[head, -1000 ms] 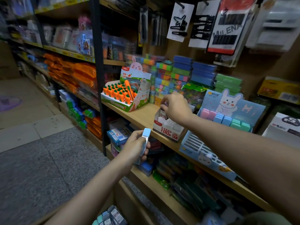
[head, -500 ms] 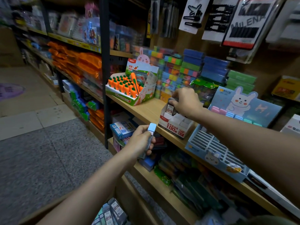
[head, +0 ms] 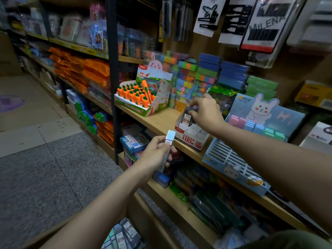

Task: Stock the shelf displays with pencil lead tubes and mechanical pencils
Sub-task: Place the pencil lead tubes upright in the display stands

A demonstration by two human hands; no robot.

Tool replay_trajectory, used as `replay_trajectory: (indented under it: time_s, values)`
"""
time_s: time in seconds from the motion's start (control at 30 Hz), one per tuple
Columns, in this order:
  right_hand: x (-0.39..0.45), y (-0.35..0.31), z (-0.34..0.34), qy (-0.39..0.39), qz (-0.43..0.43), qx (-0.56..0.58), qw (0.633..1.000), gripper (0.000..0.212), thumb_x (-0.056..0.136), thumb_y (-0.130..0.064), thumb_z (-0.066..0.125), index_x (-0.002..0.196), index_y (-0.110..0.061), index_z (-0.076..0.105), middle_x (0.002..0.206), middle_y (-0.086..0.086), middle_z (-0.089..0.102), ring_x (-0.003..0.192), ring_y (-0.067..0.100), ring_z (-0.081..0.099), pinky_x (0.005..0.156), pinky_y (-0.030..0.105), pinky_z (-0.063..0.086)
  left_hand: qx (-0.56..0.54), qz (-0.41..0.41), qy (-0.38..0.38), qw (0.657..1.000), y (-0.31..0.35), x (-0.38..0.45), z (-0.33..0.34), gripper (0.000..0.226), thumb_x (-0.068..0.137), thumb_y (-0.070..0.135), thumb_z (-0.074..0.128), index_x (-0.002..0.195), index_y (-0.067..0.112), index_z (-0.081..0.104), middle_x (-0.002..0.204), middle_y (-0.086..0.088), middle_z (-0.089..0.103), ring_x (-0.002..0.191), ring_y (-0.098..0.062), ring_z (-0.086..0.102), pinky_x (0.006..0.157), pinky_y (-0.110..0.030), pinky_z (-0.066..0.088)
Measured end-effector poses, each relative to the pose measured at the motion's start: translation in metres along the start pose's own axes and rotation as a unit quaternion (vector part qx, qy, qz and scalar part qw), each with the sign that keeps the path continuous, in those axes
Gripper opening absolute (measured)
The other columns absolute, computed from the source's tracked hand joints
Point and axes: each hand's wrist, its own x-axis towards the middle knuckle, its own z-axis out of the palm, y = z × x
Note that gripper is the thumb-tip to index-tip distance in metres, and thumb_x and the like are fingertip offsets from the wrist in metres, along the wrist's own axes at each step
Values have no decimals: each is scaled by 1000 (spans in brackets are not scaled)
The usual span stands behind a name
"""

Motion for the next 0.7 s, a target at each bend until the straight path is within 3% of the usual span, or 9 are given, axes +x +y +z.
replay_trajectory:
  time_s: [0.1,0.13,0.2,0.33,0.4,0.47,0.53,0.6,0.7]
  values:
    - [-31,-5,-15,37,-15,90,995,24,95,-28,60,114,-16,67,113,3,56,91,11,57,84,26,49,8,33,-22,999,-1,-2,9,17,102,21,46,114,13,54,84,4,72,68,-8,59,57,-23,49]
    - [-47,-6,-21,26,-25,122,992,22,95,-30,60,111,-19,69,107,-1,62,82,1,57,79,16,49,6,42,-31,999,-2,-2,14,16,102,20,46,113,13,54,85,5,73,68,-6,60,58,-22,50]
    - [-80,-3,-31,-32,-14,167,985,19,93,-34,63,105,-23,72,92,-10,70,72,-7,61,68,8,48,4,54,-63,997,-4,-3,27,16,102,20,46,113,12,55,88,3,74,69,-5,62,59,-22,51]
    - [-113,15,-56,-69,59,232,969,14,89,-21,70,100,-13,74,78,-3,74,67,6,71,71,23,58,9,55,-124,991,-9,-7,59,17,101,23,47,113,15,56,96,1,73,83,-8,67,67,-22,53]
    - [-110,29,-79,-68,79,235,966,15,90,-19,69,102,-10,73,83,3,74,71,14,73,75,32,60,90,85,-114,986,-14,-8,70,14,100,31,48,111,26,56,108,5,67,99,-6,63,77,-23,50]
    - [-103,47,-107,-37,84,201,975,14,90,-23,69,101,-14,71,87,1,74,73,12,73,74,31,61,250,163,-107,949,-21,-8,74,18,98,41,48,116,37,50,128,11,51,115,1,48,91,-22,42]
    - [-97,66,-133,9,73,131,989,12,89,-27,70,99,-20,71,84,-6,73,69,3,71,66,22,59,375,223,-127,891,-28,-9,72,38,97,45,47,134,40,39,144,22,27,131,5,25,104,-23,29]
    - [-95,80,-148,39,54,57,996,11,89,-28,70,97,-21,71,82,-9,72,67,1,68,61,20,56,442,240,-150,851,-34,-11,70,55,97,45,48,147,38,25,153,28,8,141,3,8,114,-28,22]
    - [-96,92,-146,41,30,-13,999,11,89,-23,70,97,-16,72,83,-4,71,66,-3,62,62,16,49,518,254,-147,803,-38,-14,68,67,97,42,49,154,32,14,159,19,-5,147,-6,1,120,-35,19]
